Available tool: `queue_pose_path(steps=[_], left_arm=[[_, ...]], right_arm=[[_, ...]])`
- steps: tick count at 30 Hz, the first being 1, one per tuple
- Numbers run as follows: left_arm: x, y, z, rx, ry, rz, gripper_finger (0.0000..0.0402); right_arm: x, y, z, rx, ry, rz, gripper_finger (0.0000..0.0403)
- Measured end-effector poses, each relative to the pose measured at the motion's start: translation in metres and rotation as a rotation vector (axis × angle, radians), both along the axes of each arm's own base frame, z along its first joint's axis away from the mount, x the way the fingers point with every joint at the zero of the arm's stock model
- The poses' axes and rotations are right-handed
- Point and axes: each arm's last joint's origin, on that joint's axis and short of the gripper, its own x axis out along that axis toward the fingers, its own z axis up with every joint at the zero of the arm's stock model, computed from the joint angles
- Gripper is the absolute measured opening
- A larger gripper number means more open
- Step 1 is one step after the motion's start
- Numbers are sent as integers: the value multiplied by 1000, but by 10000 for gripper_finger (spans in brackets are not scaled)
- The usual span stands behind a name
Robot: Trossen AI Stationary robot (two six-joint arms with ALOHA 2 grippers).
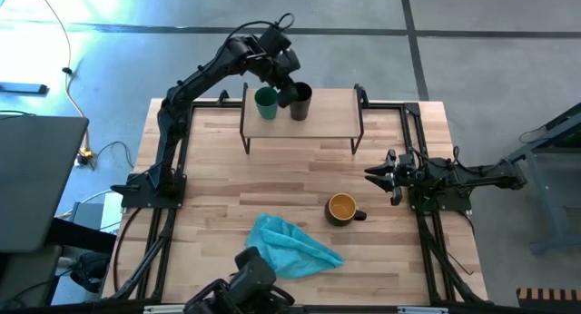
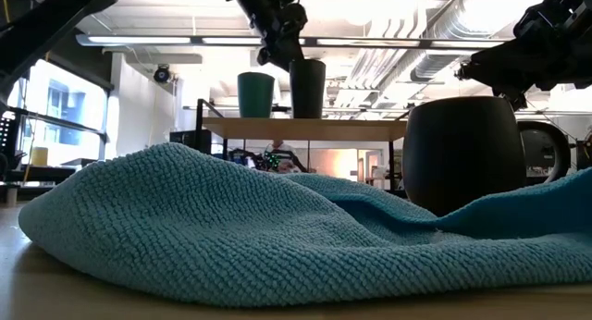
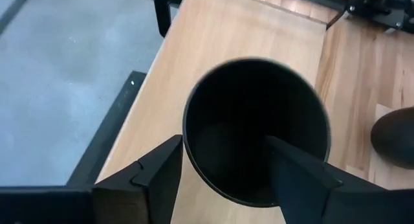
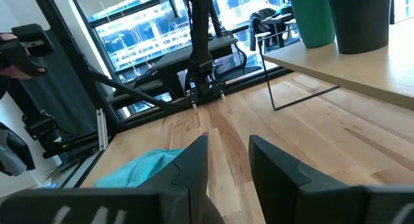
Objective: Stack small to large cups/mugs on shelf
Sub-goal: Put the black cup on the shelf, then put the black mug on the shelf
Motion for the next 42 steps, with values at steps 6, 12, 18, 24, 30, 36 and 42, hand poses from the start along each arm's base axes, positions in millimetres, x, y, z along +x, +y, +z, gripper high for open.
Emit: queue_pose_path(steps=[6, 12, 18, 24, 30, 36, 42], left_arm=[[-2, -1, 6, 26, -15, 1, 211], [-4, -2, 13, 72, -25, 20, 211], [-14, -10, 31, 112, -69, 22, 212], [-33, -25, 62, 197, -120, 32, 212], [-57, -46, 94, 268, -187, 33, 212], [-84, -70, 129, 354, -298, 31, 212], [-113, -95, 155, 431, -371, 21, 212]], right_arm=[[0, 0, 0, 0, 0, 0, 103], [0, 0, 0, -3, 1, 0, 103], [0, 0, 0, -3, 0, 0, 103], [0, 0, 0, -4, 0, 0, 103], [0, 0, 0, -4, 1, 0, 103], [0, 0, 0, -4, 0, 0, 103], [0, 0, 0, -3, -2, 0, 103]])
